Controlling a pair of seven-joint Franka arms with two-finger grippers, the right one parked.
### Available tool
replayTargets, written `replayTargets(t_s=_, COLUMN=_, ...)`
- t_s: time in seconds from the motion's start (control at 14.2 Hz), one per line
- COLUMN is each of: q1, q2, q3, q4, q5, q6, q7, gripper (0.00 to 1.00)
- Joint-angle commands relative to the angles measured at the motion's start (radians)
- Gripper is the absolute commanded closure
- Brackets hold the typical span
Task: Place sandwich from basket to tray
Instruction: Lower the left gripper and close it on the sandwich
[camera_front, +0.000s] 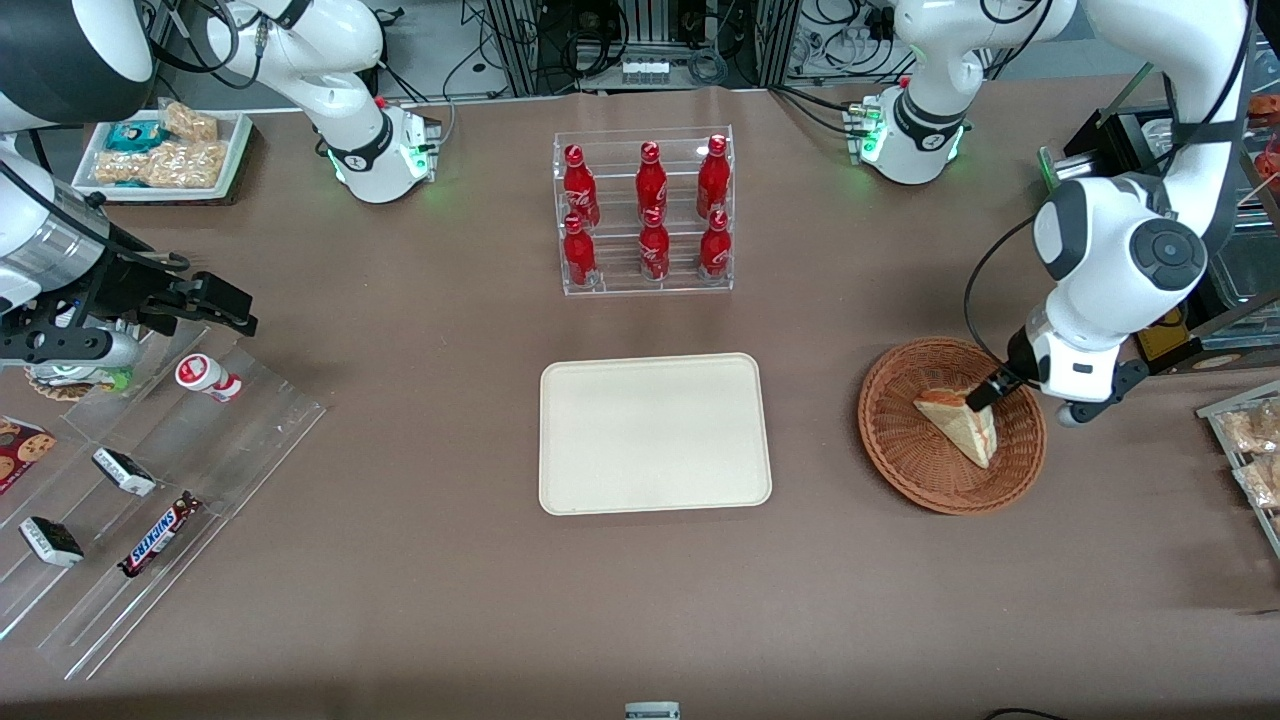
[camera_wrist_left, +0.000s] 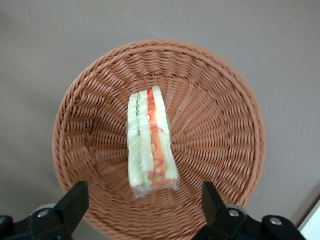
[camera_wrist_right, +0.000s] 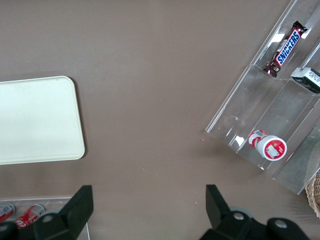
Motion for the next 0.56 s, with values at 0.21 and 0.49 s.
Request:
replayTargets(t_s=0.21, q1=0.002, q2=0.138, q3=-0.004, q4=0.000, q5=-0.004, q6=0.165, q7=-0.269, gripper=0.00)
replayTargets(t_s=0.49, q1=-0.003, q2=0.181, q3=-0.006, q4=-0.008, q5=-0.002, q6=0.190, q7=-0.282, gripper=0.51)
